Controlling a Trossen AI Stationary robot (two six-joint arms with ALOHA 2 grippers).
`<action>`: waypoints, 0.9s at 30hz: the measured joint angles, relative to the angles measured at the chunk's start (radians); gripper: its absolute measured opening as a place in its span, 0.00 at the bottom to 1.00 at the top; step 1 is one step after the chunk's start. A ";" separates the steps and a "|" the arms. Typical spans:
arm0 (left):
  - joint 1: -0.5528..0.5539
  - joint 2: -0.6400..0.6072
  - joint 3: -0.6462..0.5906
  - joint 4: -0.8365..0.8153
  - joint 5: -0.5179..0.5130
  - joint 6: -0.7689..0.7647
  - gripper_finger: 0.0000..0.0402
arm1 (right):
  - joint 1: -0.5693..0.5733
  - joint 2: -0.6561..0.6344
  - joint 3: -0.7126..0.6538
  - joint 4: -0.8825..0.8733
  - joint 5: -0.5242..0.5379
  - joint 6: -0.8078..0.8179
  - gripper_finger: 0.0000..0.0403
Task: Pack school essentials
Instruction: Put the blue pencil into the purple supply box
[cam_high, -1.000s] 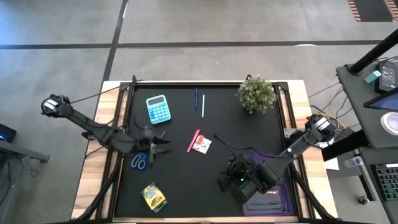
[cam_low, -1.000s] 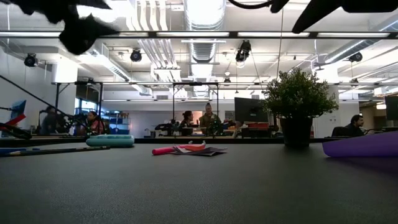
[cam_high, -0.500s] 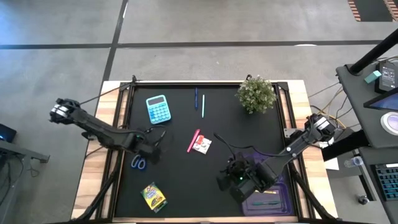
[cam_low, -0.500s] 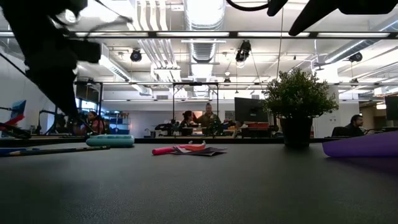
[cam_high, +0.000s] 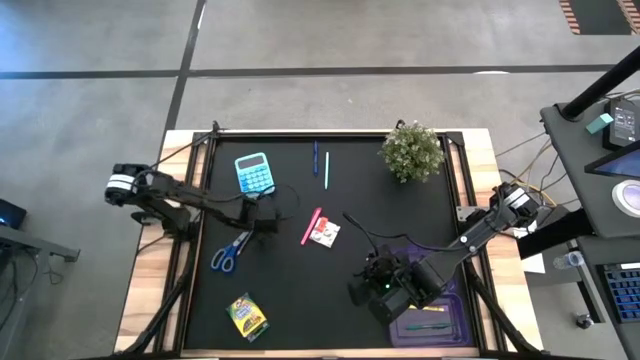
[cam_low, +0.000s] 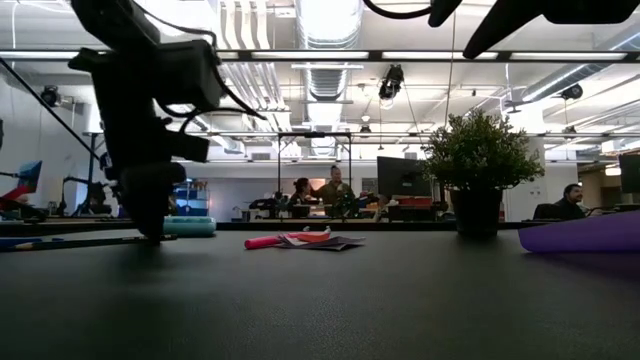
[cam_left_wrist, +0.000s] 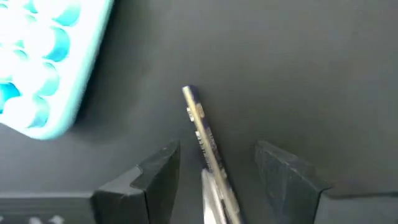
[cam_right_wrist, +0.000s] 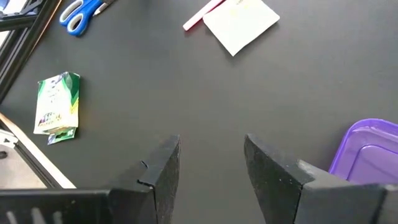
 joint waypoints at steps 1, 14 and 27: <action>0.009 0.014 0.001 0.004 0.003 0.003 0.48 | 0.000 0.000 0.000 0.001 0.000 0.000 0.41; 0.038 0.092 -0.002 0.053 0.096 0.030 0.19 | 0.000 0.000 0.000 0.002 0.000 -0.017 0.41; 0.042 -0.026 0.024 0.077 0.157 0.003 0.01 | 0.000 0.000 0.000 0.018 0.000 -0.028 0.41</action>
